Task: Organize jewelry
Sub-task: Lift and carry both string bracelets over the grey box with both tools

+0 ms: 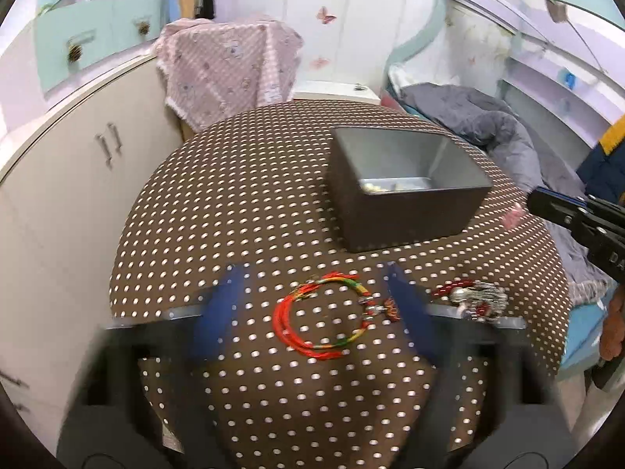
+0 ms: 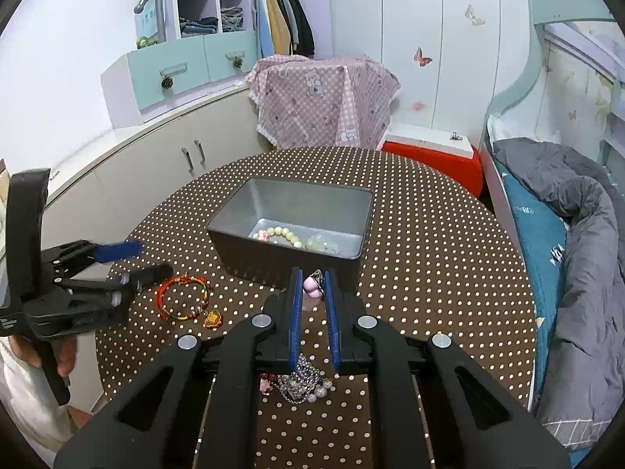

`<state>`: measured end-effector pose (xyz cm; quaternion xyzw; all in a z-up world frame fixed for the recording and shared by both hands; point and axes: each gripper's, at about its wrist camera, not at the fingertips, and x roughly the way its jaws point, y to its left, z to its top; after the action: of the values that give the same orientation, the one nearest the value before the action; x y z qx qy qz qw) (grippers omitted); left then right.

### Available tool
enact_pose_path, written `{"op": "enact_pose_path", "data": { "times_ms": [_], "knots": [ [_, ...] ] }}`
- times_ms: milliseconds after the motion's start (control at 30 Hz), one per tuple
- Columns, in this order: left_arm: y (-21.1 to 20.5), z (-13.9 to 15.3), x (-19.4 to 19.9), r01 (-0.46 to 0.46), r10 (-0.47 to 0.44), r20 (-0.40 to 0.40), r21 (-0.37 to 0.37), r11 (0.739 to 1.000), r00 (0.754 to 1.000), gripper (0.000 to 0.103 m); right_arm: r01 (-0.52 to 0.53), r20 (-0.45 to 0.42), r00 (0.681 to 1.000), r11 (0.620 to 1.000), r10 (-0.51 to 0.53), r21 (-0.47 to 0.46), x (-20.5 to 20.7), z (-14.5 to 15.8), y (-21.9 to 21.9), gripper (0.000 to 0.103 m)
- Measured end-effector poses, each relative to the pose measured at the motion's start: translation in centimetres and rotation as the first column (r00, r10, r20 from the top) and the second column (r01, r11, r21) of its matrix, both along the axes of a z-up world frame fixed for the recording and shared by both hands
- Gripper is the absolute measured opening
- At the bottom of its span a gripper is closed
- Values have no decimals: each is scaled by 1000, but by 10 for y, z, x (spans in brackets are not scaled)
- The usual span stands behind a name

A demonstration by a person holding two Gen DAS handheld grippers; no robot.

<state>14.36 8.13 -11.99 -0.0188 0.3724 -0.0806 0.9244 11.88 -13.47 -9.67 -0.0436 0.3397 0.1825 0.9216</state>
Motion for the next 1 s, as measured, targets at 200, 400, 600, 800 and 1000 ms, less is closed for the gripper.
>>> {"op": "enact_pose_path", "data": {
  "times_ms": [200, 400, 600, 800, 1000],
  "knots": [
    [8, -17, 4, -20, 21, -39, 28, 999, 999, 79, -9, -27, 1000, 1000, 9, -5, 3, -8, 6, 10],
    [0, -42, 14, 2, 7, -78, 119, 993, 997, 33, -14, -43, 999, 1000, 14, -11, 6, -12, 10, 10],
    [-4, -36, 12, -3, 13, -76, 123, 992, 997, 5, -6, -43, 999, 1000, 5, -6, 9, -12, 6, 10],
    [-3, -12, 5, 3, -1, -22, 69, 998, 1000, 4, 5, -33, 999, 1000, -5, -2, 8, -10, 0, 10],
    [-9, 21, 1, 25, -28, 69, 47, 999, 997, 4, 8, -11, 1000, 1000, -8, 2, 6, -3, -2, 10]
  ]
}}
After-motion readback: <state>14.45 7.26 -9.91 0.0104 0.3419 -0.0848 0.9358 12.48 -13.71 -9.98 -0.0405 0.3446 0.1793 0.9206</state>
